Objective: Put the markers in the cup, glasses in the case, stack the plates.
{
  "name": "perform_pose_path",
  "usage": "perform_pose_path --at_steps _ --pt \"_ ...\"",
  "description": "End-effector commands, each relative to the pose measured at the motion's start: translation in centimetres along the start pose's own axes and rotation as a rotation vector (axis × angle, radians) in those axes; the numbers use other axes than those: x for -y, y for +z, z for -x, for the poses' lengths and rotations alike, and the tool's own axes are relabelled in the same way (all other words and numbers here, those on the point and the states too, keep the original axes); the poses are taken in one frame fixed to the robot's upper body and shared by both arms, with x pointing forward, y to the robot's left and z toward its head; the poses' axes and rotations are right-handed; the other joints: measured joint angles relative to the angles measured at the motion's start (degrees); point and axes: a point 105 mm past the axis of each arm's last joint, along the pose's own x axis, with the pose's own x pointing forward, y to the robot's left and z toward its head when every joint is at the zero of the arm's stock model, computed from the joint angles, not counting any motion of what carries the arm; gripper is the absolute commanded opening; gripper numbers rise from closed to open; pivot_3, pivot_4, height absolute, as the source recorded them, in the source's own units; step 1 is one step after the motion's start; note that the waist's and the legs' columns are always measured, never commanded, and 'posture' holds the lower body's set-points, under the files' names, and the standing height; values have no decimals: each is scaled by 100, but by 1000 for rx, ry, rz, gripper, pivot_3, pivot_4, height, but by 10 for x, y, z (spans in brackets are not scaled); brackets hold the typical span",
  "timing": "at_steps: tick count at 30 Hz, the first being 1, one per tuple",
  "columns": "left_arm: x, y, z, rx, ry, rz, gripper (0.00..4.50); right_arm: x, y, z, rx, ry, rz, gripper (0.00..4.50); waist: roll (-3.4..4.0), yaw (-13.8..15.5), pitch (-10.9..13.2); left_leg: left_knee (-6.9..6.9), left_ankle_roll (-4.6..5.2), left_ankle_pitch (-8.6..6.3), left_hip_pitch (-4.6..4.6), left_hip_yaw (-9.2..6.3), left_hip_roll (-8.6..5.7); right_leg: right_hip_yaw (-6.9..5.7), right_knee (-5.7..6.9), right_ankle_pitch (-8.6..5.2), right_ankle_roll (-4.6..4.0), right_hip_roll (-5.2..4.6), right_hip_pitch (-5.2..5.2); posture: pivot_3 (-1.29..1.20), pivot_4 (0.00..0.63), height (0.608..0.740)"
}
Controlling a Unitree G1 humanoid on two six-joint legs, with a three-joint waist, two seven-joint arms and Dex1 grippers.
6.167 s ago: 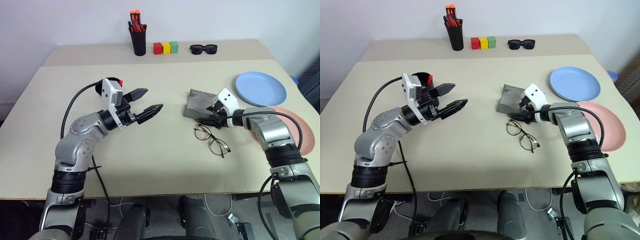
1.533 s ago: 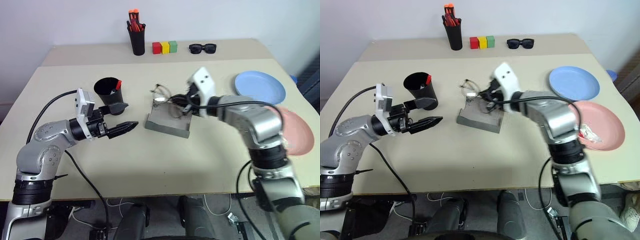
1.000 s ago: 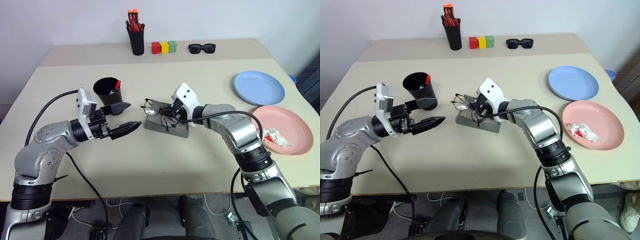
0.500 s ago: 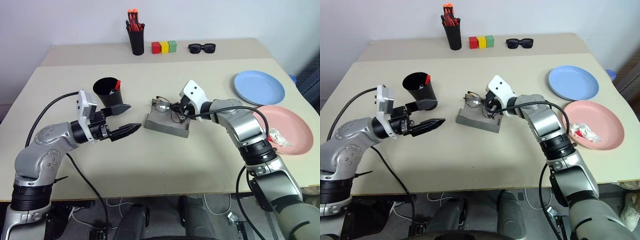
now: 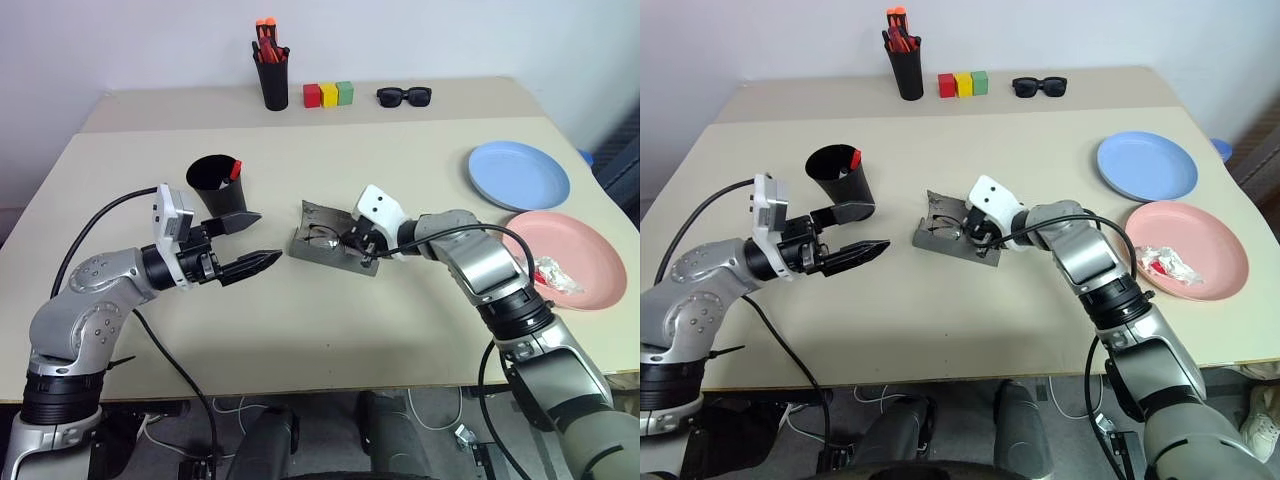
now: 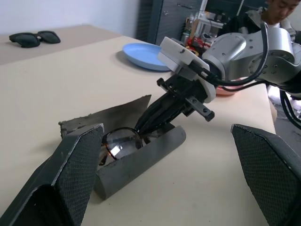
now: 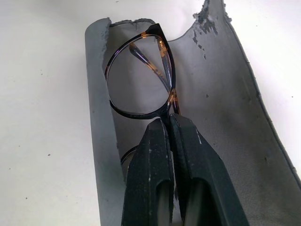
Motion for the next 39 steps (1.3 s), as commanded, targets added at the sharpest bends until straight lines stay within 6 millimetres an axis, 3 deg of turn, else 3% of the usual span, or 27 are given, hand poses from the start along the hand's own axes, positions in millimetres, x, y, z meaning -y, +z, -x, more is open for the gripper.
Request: perform_pose_path --at_steps 1,5,6,8,15,25,28,35,39 --pt "3 10 2 30 -5 -45 4500 -3 11 1 23 4 53 34 0 0 0 0 0 0 0 0 0 0 0 0 0 0 0 0 150 740" --pt "3 11 0 30 -5 -48 4500 -5 18 1 57 28 52 34 0 -2 0 0 0 0 0 0 0 0 0 0 0 0 0 0 150 740" --pt "3 11 0 30 -5 -48 4500 -5 20 1 68 35 31 319 0 -6 0 0 0 0 1 0 0 0 0 0 0 0 0 0 150 740" --pt "3 11 -1 30 -6 -47 4500 -5 24 2 87 43 8 955 0 -7 0 -1 0 0 1 0 0 0 0 0 0 0 0 0 150 740" --pt "2 11 -1 27 -5 -41 4500 18 42 12 163 -34 -42 4438 0 -4 0 0 0 0 0 0 0 0 0 0 -1 0 -1 0 150 740" --pt "1 11 -1 25 0 -46 4500 65 70 34 326 -200 -115 4438 1 -8 0 -1 0 0 -1 0 0 0 0 1 -1 0 -2 0 150 740" --pt "1 10 -1 26 0 -47 4500 83 61 34 292 -303 -101 3669 1 -7 0 -2 0 0 0 0 0 0 0 1 -1 0 -2 0 150 740" --pt "2 11 -3 30 -2 -50 4500 87 33 11 173 -392 81 107 1 -28 1 -3 0 0 0 4 -1 2 0 1 -2 0 -4 0 150 740" --pt "2 12 -2 29 2 -50 4500 75 18 0 114 -327 181 39 1 -24 1 -4 -1 0 0 5 -1 3 0 1 -2 0 -5 0 150 740"
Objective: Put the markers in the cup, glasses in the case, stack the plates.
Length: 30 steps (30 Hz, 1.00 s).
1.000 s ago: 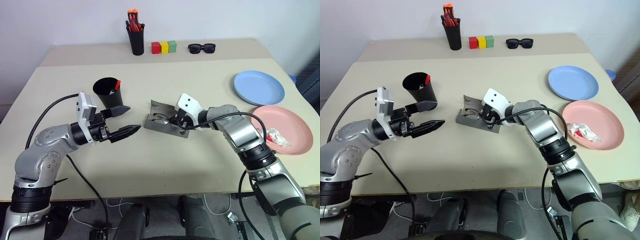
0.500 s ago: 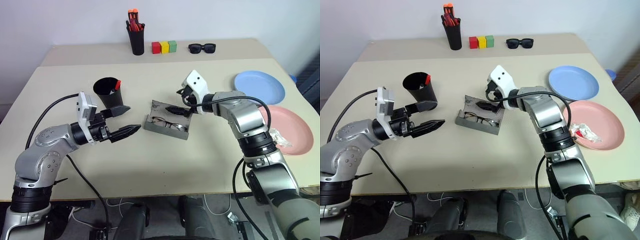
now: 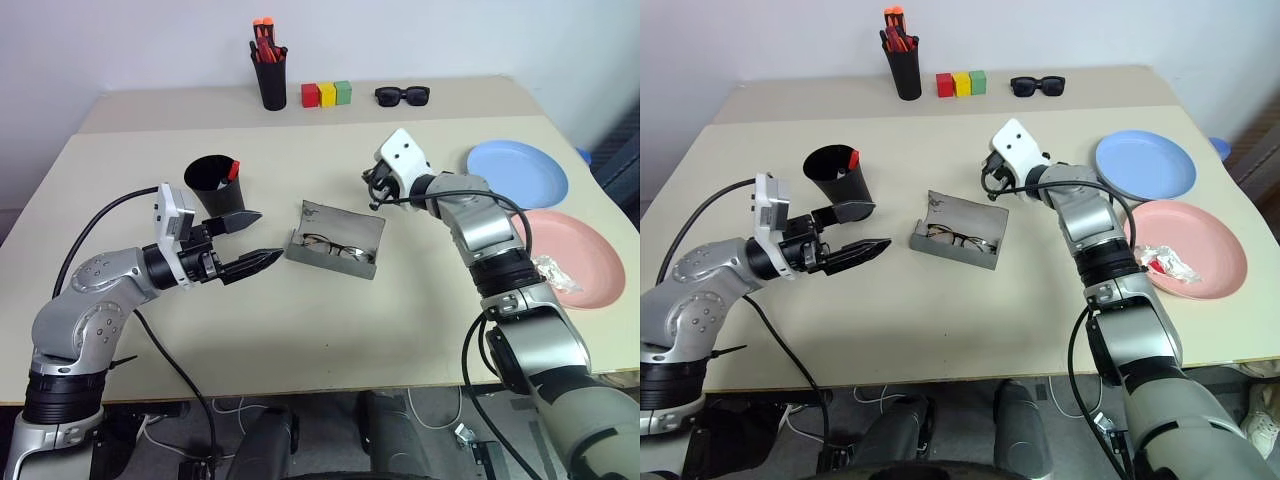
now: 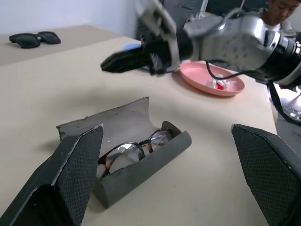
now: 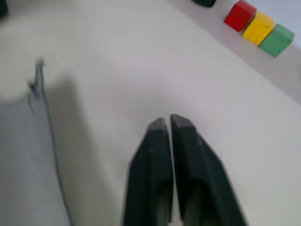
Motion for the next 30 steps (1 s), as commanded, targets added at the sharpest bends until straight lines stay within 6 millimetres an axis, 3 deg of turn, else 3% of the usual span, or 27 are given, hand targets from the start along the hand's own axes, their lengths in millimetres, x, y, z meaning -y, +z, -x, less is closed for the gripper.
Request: perform_pose_path --at_steps 1,5,13,19,23,28,30 --pt "2 11 0 22 -4 -49 4500 -13 3 1 23 73 97 39 0 1 0 0 0 0 -1 0 0 0 0 0 0 0 0 0 150 740" --pt "2 10 1 20 -2 -48 4500 -23 2 4 27 145 103 39 0 1 0 1 0 0 0 0 0 2 1 0 0 0 0 0 150 740" --pt "2 9 0 22 -3 -49 4500 -32 22 18 107 248 80 39 0 3 0 1 0 0 1 -1 1 2 1 0 0 1 0 0 150 740" --pt "0 9 1 14 6 -57 4500 -45 10 22 66 317 62 39 0 16 0 1 0 0 1 0 0 2 0 0 0 1 1 0 150 740" --pt "-1 9 2 14 9 -59 4500 -39 18 20 103 282 35 39 0 11 0 2 -1 0 0 -1 1 2 1 1 -1 1 1 0 150 740" --pt "0 9 3 23 4 -49 4500 -23 61 32 308 289 -134 39 1 1 0 1 -1 0 1 0 3 2 1 2 -2 2 -1 0 150 740" --pt "2 8 4 18 -7 -35 4500 -12 62 32 314 248 -154 39 1 11 0 1 -1 0 1 -1 3 2 1 2 -3 2 -1 0 150 740"
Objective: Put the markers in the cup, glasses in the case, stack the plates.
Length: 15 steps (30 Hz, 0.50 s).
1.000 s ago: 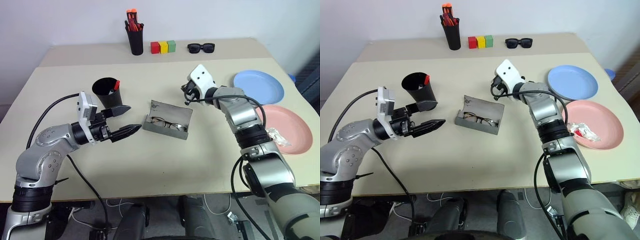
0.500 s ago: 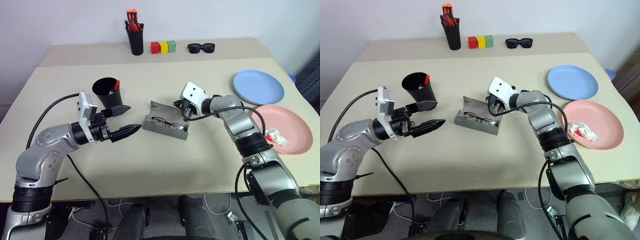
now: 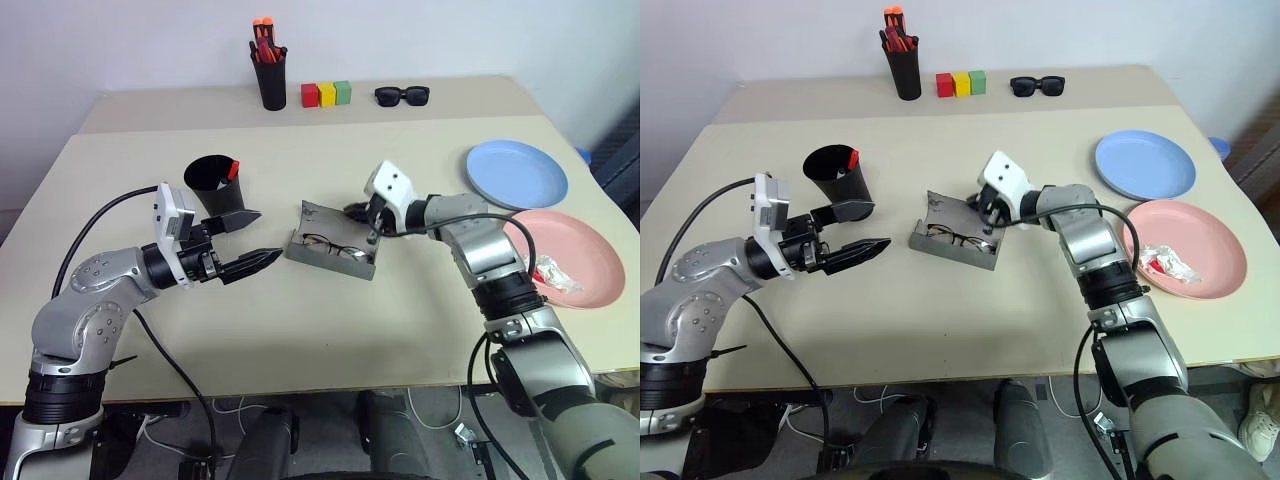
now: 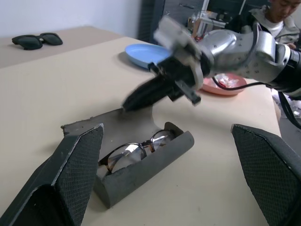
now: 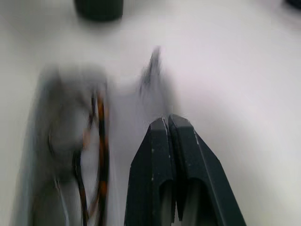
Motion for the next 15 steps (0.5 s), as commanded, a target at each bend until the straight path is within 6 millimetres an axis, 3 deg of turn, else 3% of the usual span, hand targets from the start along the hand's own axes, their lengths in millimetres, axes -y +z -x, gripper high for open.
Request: perform_pose_path --at_steps 1,5,10,15 --pt "3 8 5 18 -11 -22 4500 21 31 9 95 -85 40 39 0 3 0 0 0 0 0 0 0 0 0 0 0 0 0 0 150 740" --pt "2 8 6 16 -6 -33 4500 44 5 7 -52 -238 140 39 -2 17 -1 1 0 0 2 1 -2 -1 0 0 0 0 3 0 150 740" --pt "3 10 3 20 -7 -42 4500 29 -30 -3 -171 -177 257 39 -1 -19 0 -2 0 0 0 3 -2 0 0 0 0 0 -1 0 150 740" --pt "2 12 3 19 -5 -48 4500 17 -32 -5 -158 -106 258 39 0 -33 0 -2 -1 0 -1 5 -1 3 0 0 0 0 -3 0 150 740"
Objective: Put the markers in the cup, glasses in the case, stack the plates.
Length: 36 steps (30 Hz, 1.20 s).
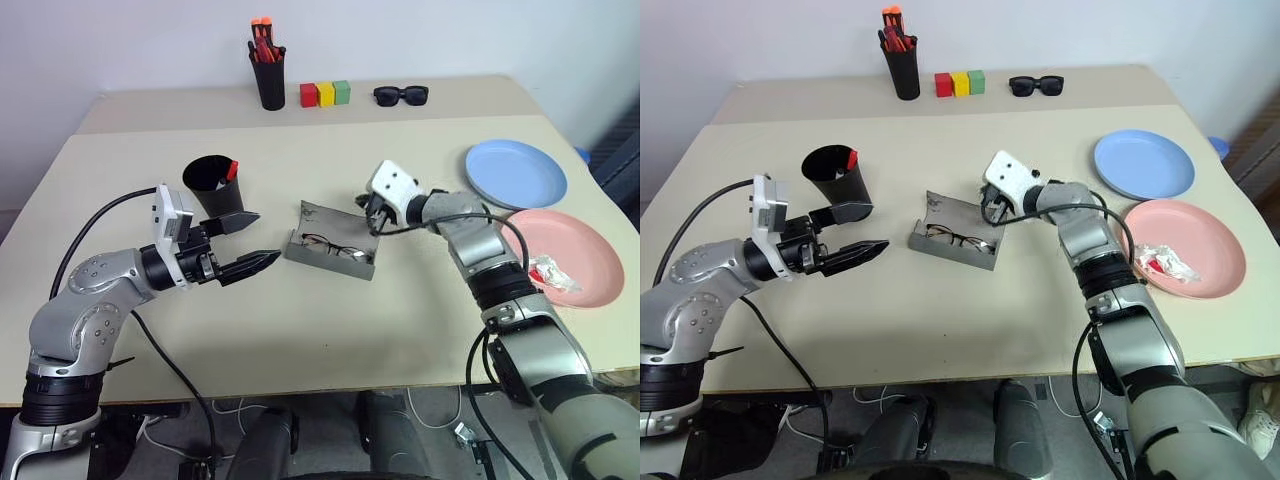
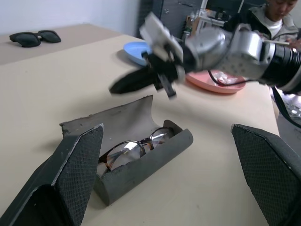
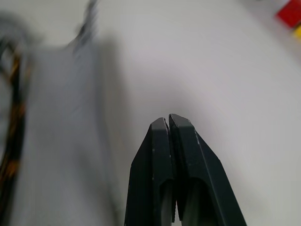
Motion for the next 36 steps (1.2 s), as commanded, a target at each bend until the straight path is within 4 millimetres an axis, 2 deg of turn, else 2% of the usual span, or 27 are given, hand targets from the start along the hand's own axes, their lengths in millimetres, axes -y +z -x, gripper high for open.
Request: perform_pose_path --at_steps 1,7,16,22,36 --pt "2 13 1 26 -6 -51 4500 3 20 7 68 23 49 39 0 0 0 0 0 0 0 0 0 0 0 0 0 0 0 0 150 740" --pt "1 13 0 26 -8 -52 4500 -13 23 14 91 124 65 39 0 26 0 1 0 0 1 0 0 0 0 0 0 0 1 0 150 740" --pt "0 12 2 24 -4 -53 4500 -27 35 19 142 177 72 39 0 27 0 1 0 0 2 0 0 0 1 0 0 0 1 0 150 740" --pt "0 12 3 22 1 -53 4500 -41 31 21 137 222 65 39 0 37 0 2 0 0 1 -1 1 0 0 0 0 0 2 0 150 740" --pt "-1 13 2 17 3 -54 4500 -51 25 24 111 253 76 39 0 37 0 2 0 0 2 0 1 0 1 0 0 0 2 0 150 740"
